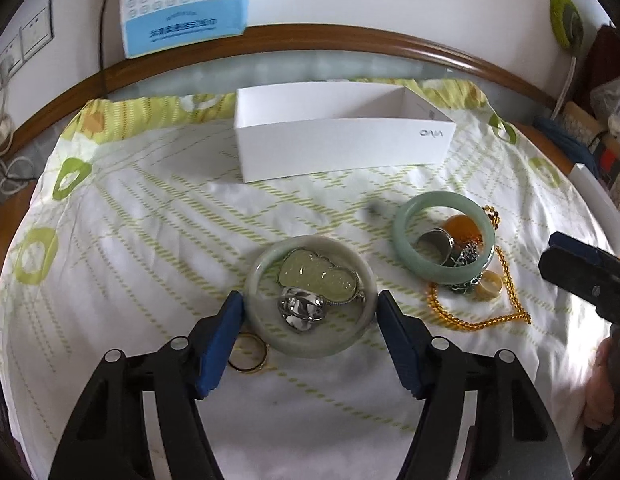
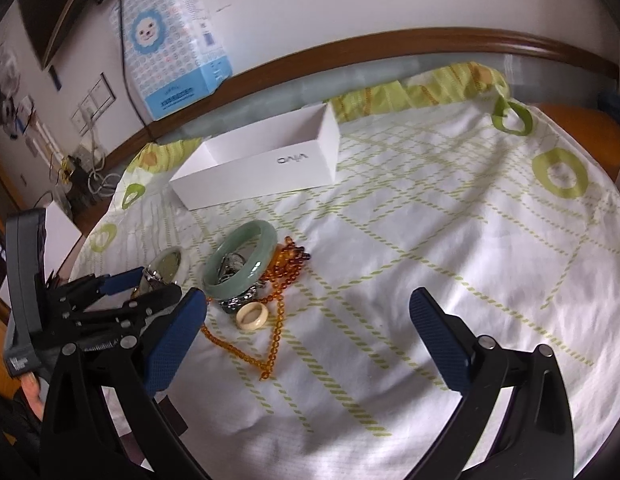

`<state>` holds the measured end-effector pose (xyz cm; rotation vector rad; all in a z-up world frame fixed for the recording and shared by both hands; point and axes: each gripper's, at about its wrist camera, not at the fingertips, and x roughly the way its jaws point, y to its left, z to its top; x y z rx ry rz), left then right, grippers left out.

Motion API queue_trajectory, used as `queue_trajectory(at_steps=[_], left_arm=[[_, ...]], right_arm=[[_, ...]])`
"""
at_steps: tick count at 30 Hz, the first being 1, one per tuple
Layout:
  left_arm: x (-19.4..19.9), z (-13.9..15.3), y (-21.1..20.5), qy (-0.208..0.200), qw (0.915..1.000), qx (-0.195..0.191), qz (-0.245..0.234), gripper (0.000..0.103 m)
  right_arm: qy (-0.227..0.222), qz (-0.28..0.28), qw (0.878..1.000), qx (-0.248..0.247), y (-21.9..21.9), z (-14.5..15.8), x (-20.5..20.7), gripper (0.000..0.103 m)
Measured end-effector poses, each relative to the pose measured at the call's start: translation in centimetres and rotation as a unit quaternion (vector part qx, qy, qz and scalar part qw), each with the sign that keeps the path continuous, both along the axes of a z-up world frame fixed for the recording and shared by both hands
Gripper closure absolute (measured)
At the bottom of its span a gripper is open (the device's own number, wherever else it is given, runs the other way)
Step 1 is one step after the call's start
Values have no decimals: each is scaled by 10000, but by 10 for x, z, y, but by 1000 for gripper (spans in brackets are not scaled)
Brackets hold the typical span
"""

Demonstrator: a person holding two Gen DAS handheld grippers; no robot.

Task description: Organize jewelry

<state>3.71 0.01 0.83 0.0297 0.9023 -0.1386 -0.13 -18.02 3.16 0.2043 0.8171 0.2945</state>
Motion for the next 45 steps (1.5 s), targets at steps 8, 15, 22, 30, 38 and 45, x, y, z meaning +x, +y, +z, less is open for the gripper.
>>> queue_trajectory(at_steps=[8, 15, 22, 30, 38, 45], left_arm=[[3, 0, 5, 18, 9999, -51, 103, 34], [4, 2, 17, -45, 9995, -109, 306, 35], [8, 2, 20, 19, 9993, -146, 352, 34], [7, 2, 16, -19, 9996, -88, 261, 34], [9, 0, 16, 12, 9995, -13, 313, 34], [10, -1, 15, 2, 9996, 41, 288, 34]], right_arm=[[-105, 972, 9887, -1140, 58, 2, 16, 4], [-19, 1257, 9749, -1837, 85, -10, 42, 4], [74, 1390, 9788, -1505, 82, -14, 58, 31], [144, 1507, 9834, -999, 65, -10, 55, 60], [-311, 1049, 9799, -1668, 60, -1, 49, 18], [178, 1334, 9771, -1650, 79, -15, 72, 25]])
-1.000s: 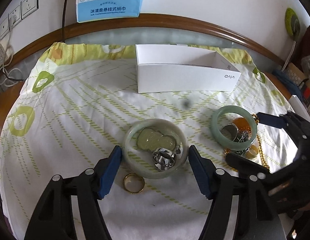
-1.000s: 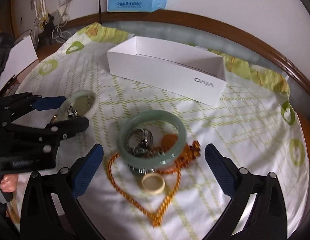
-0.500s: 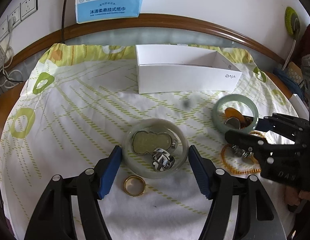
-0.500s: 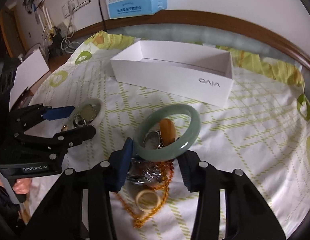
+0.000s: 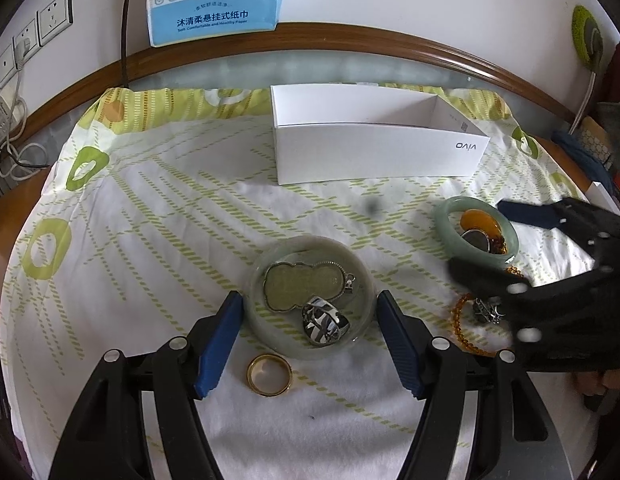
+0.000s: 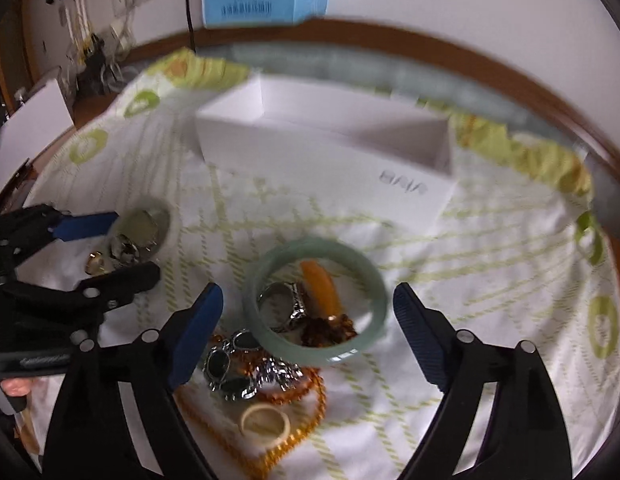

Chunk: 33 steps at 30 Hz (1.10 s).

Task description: Organize jewelry

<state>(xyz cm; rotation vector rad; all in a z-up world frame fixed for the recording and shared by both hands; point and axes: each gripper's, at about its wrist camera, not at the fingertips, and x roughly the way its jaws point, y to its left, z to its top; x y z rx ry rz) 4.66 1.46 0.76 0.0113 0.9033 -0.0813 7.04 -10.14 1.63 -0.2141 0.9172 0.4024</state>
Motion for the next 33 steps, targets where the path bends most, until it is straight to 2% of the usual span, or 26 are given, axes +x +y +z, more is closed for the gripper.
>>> queue_trajectory(at_steps=[1, 8, 19, 25, 29, 33], left_arm=[[0, 0, 0, -6, 10000, -10, -9, 34], [-7, 9, -2, -247, 9996, -105, -123, 35], [-11, 18, 2, -484, 9987, -100, -89, 35], [-6, 11, 3, -257, 9994, -202, -119, 34], [3, 2, 0, -28, 9999, -42, -104, 34], [10, -1, 0, 1, 10000, -5, -36, 34]], right_arm=[[-85, -57, 9999, 45, -2, 2, -1, 33], [-162, 21, 9983, 558, -10, 11, -12, 33], [-364, -212, 9959, 799, -25, 22, -17, 33], [-335, -269, 9955, 842, -28, 23, -18, 33], [-304, -252, 9959, 813, -27, 22, -18, 33], [-298, -292, 9957, 826, -28, 21, -18, 33]])
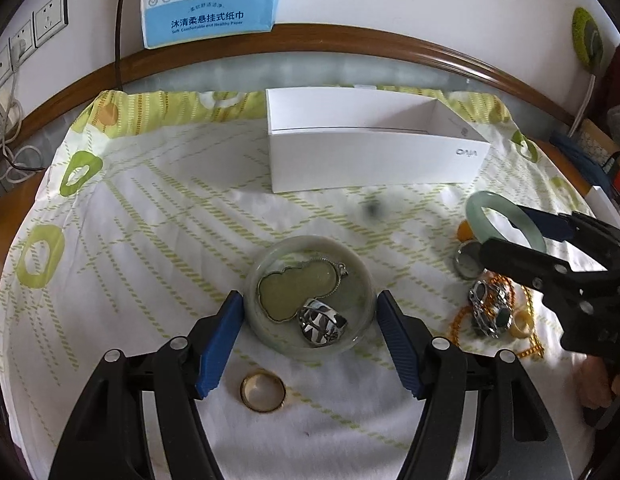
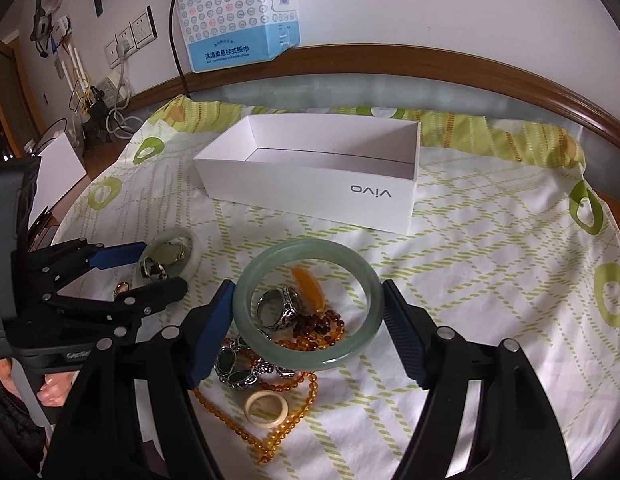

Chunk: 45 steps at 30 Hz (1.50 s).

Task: Organize jewelry
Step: 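Grasp the green jade bangle rim with the right tool while the left lifts its bangle, then carry both bangles into the white vivo box and open both tools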

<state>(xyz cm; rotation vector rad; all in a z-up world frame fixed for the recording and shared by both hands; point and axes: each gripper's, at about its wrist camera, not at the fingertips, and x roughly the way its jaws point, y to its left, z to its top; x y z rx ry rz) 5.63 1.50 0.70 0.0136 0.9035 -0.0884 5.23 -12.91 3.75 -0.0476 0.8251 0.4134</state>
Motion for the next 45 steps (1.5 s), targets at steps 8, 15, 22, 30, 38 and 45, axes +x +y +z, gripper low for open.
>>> queue_trajectory(at_steps=[8, 15, 22, 30, 38, 45], left_arm=[[-9, 9, -3, -265, 9996, -30, -77, 35], [-18, 31, -8, -630, 9978, -129, -126, 35], [-19, 37, -7, -682, 9974, -226, -89, 35], [-3, 71, -6, -996, 9947, -220, -119, 35], [55, 83, -9, -1153, 9930, -232, 108, 35], [95, 53, 2, -838, 9950, -521, 142, 34]], right_arm=[[-10, -60, 10000, 50, -3, 0, 1, 33], [-103, -116, 9997, 184, -10, 6, 1, 33], [-101, -179, 9995, 253, -14, 7, 3, 33], [-331, -232, 9982, 449, -19, 24, 2, 33], [-578, -390, 9969, 376, -1, 49, 59, 33], [-459, -663, 9953, 533, -9, 30, 95, 25]])
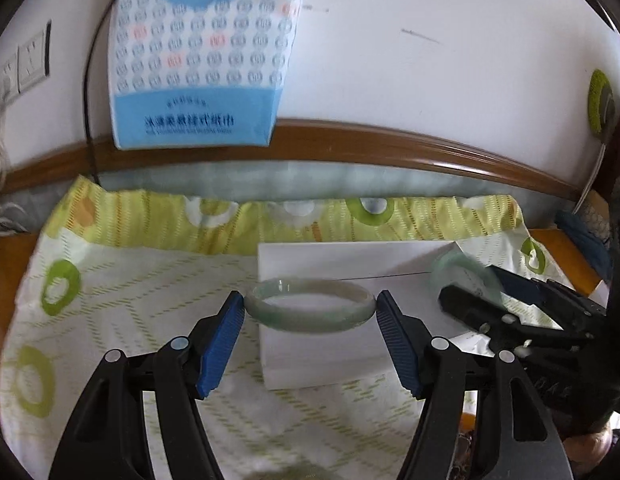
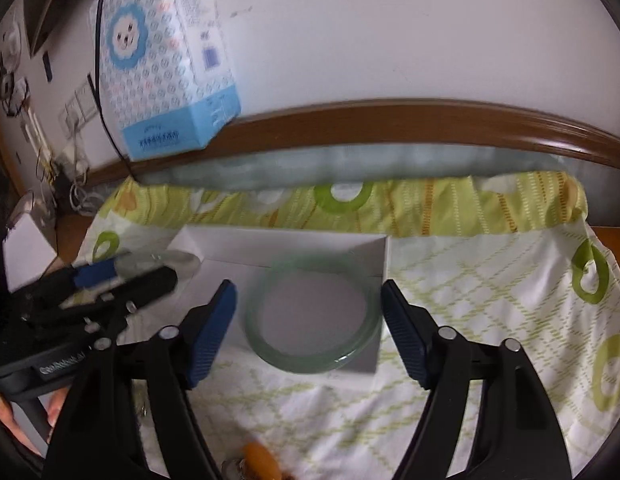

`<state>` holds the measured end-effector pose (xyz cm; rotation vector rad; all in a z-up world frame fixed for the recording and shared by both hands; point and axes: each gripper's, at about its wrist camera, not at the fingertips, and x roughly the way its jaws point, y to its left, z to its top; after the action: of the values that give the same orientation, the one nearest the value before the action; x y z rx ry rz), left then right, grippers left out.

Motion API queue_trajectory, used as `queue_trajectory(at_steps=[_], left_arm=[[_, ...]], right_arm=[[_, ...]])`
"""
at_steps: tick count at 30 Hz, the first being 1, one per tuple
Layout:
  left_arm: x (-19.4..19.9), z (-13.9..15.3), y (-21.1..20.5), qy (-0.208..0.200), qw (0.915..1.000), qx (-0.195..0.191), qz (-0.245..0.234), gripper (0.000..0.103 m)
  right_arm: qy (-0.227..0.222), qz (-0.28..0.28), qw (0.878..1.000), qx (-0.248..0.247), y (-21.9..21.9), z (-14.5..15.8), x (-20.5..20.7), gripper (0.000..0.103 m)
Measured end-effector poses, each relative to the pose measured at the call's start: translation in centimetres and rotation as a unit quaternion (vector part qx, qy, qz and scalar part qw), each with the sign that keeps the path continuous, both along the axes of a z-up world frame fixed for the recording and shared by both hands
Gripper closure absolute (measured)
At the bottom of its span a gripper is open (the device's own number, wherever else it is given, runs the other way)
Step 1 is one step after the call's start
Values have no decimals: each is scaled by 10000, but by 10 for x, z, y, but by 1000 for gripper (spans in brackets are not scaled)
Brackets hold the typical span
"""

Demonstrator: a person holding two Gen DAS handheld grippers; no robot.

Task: Organize jewelry
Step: 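Carry both bangles into the white vivo box and open both tools, then grasp the amber bead necklace by its amber pendant with the right tool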

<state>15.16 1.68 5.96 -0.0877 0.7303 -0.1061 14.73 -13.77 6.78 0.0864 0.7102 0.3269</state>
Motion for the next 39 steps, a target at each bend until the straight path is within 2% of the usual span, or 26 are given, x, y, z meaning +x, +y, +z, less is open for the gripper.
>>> queue_trajectory(at_steps=[3, 6, 11, 18, 25, 31, 39], left_arm=[[-3, 3, 1, -79, 9999, 83, 12, 33], [-11, 12, 8, -252, 9996, 3, 130, 25], [-15, 17, 20, -232, 9991, -33, 349, 18], [-12, 9, 26, 3, 9985, 154, 532, 17], [-21, 17, 24, -130, 9981, 276, 539, 13], [-58, 16, 26, -150, 9975, 425, 545, 9], [-111, -18, 24, 197, 9971, 621, 395, 9]], right_arm=[[-109, 40, 9997, 224, -8, 4, -3, 23], [-148, 16, 9990, 412, -15, 7, -6, 23], [-166, -63, 9988, 462, -19, 7, -10, 23], [-186, -71, 9991, 369, -18, 8, -16, 23], [-460, -43, 9984, 331, -16, 32, -37, 23], [-527, -97, 9976, 433, -24, 43, -69, 23], [-173, -256, 9974, 644, -40, 14, -107, 22]])
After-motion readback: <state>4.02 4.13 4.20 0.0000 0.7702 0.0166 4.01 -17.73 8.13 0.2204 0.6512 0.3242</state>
